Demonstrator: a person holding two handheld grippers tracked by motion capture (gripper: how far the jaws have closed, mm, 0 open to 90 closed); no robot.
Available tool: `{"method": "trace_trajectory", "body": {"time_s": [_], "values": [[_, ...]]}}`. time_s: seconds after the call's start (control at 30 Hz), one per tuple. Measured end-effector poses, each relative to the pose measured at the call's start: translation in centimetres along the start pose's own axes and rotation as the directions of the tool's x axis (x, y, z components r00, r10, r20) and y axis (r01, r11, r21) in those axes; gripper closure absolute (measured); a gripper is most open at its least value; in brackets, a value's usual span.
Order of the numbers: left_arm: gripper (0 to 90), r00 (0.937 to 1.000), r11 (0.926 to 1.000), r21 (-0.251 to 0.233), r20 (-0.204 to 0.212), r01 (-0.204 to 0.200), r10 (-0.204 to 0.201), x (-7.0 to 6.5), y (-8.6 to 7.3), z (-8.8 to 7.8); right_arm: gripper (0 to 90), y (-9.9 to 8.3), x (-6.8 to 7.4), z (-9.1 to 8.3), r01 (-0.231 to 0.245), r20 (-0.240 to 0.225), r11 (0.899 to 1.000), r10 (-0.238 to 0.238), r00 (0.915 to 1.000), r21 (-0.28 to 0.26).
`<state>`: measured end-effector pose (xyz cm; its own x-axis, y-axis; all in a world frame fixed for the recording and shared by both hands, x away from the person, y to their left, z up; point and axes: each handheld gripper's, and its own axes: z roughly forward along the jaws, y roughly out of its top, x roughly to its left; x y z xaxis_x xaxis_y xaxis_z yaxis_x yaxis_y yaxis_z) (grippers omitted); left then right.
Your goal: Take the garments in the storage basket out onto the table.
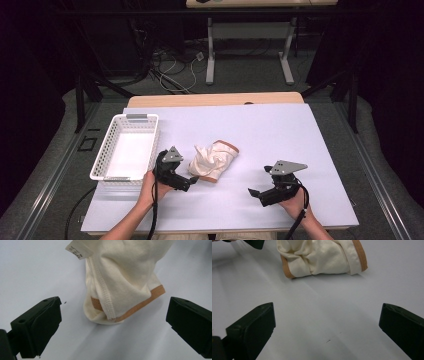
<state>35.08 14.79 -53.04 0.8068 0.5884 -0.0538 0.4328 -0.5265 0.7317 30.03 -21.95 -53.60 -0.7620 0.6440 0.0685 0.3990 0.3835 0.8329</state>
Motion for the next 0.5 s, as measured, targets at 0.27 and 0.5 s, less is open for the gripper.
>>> {"method": "trace_trajectory", "body": {"time_s": [0.27, 0.5], "values": [[0.0, 1.0, 0.9999, -0.011, 0.0, 0.009, -0.009, 0.0, -0.2, -0.2, 0.5, 1.3, -0.5, 1.5, 0.013, -0.01, 1.0, -0.013, 0.9999, 0.009], [0.0, 0.9999, 1.0, -0.004, 0.009, 0.009, -0.009, 0.0, -0.2, -0.4, 1.1, 2.2, -1.0, 2.7, 0.031, -0.009, 0.999, -0.031, 0.9995, 0.019]]}}
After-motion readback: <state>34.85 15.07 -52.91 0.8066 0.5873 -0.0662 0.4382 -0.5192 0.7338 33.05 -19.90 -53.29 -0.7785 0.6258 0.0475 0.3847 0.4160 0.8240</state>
